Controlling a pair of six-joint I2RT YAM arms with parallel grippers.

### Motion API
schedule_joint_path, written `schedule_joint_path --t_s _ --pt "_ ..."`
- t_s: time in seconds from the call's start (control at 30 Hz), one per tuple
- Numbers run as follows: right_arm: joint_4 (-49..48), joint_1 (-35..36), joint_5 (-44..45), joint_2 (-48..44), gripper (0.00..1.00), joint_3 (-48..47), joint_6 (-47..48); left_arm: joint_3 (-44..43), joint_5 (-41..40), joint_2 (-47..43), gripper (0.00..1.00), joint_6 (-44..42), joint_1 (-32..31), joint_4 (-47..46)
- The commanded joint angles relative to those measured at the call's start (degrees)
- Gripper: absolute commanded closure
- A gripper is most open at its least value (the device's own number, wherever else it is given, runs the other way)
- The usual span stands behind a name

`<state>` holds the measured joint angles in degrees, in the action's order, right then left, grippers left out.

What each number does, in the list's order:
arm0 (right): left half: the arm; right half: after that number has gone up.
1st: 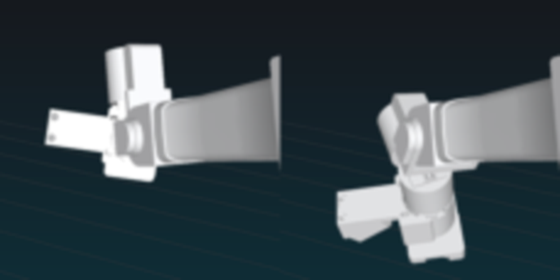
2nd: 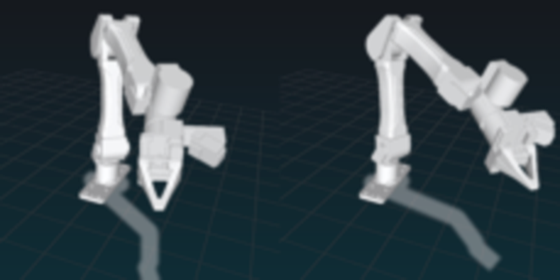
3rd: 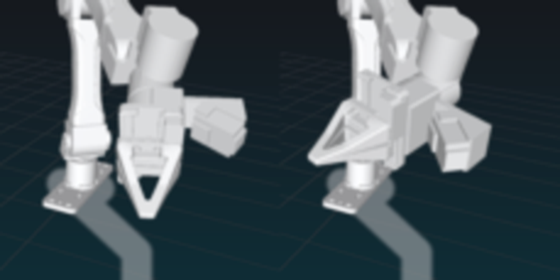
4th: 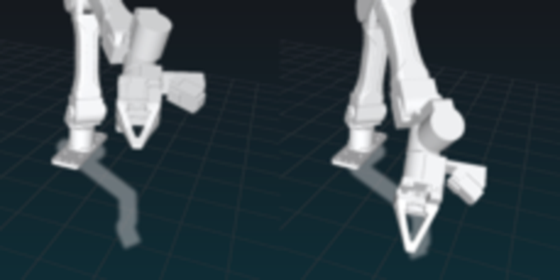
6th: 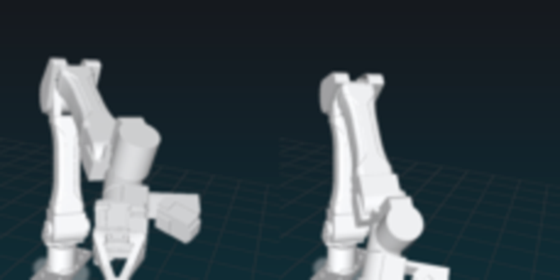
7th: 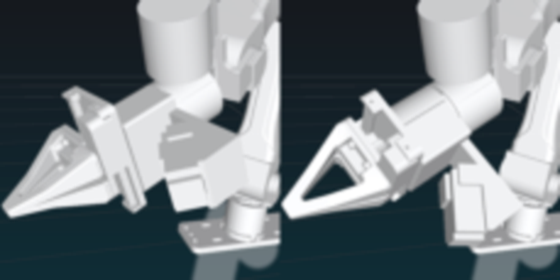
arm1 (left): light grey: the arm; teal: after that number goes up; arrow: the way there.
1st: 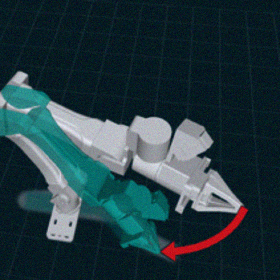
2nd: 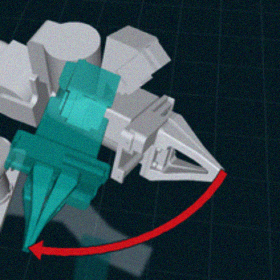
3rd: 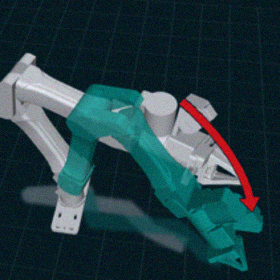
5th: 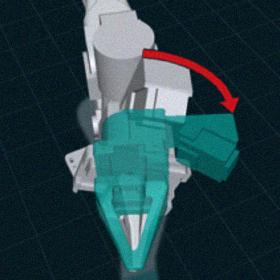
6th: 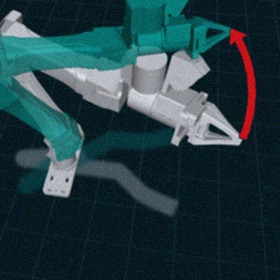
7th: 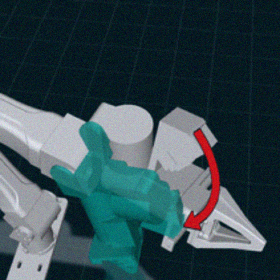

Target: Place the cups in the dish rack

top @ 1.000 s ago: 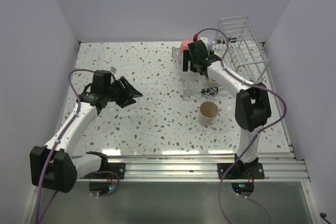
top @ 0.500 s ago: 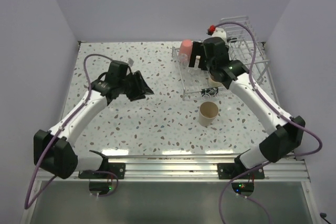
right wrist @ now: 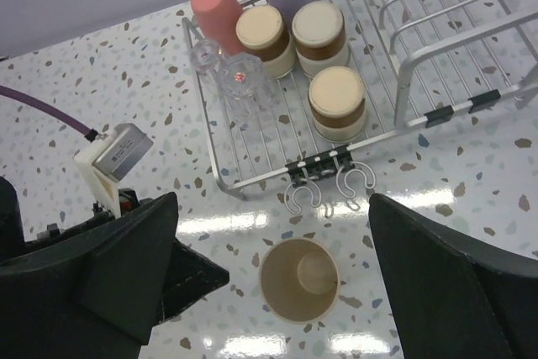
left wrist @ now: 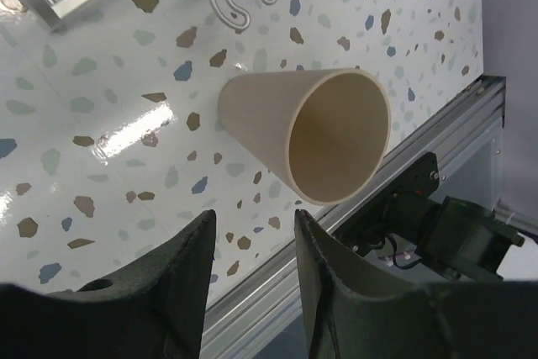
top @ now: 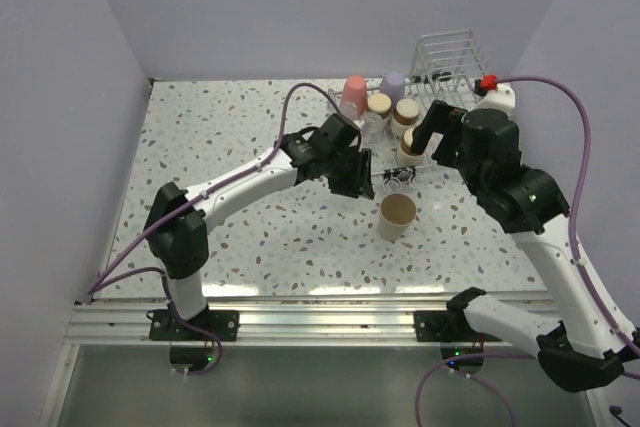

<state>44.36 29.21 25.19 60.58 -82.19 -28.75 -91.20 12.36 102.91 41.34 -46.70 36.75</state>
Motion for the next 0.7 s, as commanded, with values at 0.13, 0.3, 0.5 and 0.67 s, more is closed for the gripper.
schedule_joint_path --t_s 0.13,0.3,0.5,0.67 --pt "6.8 0.0 4.5 -4.9 0.02 2.7 -1.2 -4.9 -0.9 4.0 0.54 -2.5 -4.1 1.7" --pt "8.2 0.0 5.1 -6.3 0.02 3.0 -0.8 -7.3 -2.1 7.2 0.52 -2.6 -6.8 1.0" --pt "9.2 0.0 5.4 -7.1 0.02 2.7 0.1 -11.3 -4.8 12.0 0.53 -2.3 -8.8 2.3" --pt "9.6 -0.1 5.3 -7.1 0.02 2.4 0.8 -14.0 -4.6 14.9 0.82 -2.4 -8.8 1.8"
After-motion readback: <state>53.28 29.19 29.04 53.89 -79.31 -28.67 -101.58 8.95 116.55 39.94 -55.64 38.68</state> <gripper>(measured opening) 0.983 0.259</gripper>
